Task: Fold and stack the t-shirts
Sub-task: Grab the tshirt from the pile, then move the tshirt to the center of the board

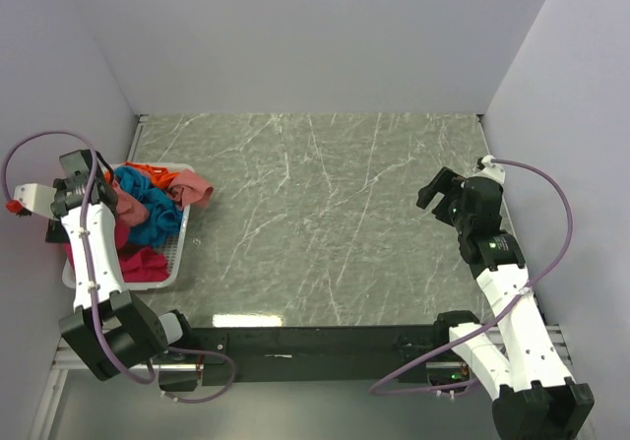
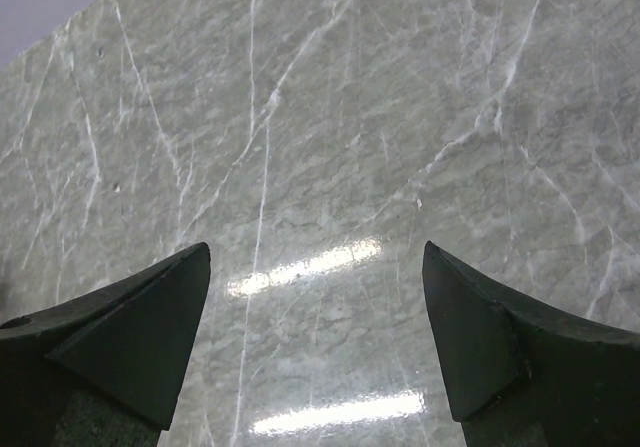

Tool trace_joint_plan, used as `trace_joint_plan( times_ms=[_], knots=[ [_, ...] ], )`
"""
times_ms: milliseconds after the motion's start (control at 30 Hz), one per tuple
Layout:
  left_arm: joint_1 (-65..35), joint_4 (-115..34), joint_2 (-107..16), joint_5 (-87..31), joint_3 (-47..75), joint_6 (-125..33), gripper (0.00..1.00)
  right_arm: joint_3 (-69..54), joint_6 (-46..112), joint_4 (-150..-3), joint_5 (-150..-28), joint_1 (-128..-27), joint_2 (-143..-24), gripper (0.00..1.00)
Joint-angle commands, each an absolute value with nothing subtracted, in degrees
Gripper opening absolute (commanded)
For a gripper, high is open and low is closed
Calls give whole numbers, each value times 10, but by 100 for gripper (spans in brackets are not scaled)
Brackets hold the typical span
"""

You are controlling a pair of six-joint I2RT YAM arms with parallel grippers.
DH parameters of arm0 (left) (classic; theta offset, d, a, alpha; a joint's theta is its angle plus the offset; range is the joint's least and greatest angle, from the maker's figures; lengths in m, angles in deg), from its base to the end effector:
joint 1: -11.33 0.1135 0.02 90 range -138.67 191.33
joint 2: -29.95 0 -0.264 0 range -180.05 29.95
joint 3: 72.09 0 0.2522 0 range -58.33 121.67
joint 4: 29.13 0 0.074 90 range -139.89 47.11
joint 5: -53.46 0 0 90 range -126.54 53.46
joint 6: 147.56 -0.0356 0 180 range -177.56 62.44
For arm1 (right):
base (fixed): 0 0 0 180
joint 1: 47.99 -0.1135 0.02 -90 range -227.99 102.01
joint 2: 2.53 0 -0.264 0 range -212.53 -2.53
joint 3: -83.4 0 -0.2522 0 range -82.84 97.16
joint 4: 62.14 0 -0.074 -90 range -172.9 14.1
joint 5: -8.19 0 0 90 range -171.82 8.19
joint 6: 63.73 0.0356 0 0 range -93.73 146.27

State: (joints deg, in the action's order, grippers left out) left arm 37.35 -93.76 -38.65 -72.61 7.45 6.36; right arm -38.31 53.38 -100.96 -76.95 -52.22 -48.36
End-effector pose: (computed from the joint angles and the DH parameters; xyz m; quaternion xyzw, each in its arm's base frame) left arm 0.1994 0.1207 0.3243 -0.7068 0.5711 0.1820 0.3758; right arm 0.1801 0.0103 0.3087 0.1903 0.8276 0.1076 0.5169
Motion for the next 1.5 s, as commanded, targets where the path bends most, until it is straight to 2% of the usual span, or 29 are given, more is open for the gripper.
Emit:
trace_joint_plan(
  times_ms=[0, 67, 100, 167, 200, 533, 767, 900, 1100, 1233, 1400, 1467],
  knots=[
    [393, -903, -411, -705, 68, 51, 85, -374, 524, -992, -772, -520, -488, 92],
    [409, -903, -426, -695, 71, 46, 78, -374, 523, -995, -772, -520, -489, 92],
    [415, -901, -432, -687, 72, 42, 56, -374, 522, -995, -769, -520, -487, 92],
    [426, -897, -443, -656, 77, 27, 24, -376, 522, -996, -769, -520, -484, 92],
    [429, -896, -441, -650, 78, 26, 1, -377, 520, -995, -767, -520, -482, 92],
    [428, -782, -296, -576, 85, -35, 1, -378, 518, -989, -765, -520, -467, 92],
    [396, -803, -318, -559, 275, -58, 1, -377, 518, -986, -757, -520, -460, 91],
    [290, -783, -351, -618, 366, -90, 1, -366, 520, -994, -749, -520, -468, 91],
    [125, -751, -435, -632, 492, -160, 1, -354, 523, -1006, -738, -520, -487, 91],
    [-23, -694, -491, -651, 596, -229, 1, -353, 520, -1008, -736, -520, -482, 91],
    [-152, -615, -578, -537, 741, -323, 1, -363, 522, -994, -741, -520, -472, 91],
    [-177, -579, -597, -488, 756, -340, 1, -362, 522, -992, -742, -520, -471, 91]
  ],
)
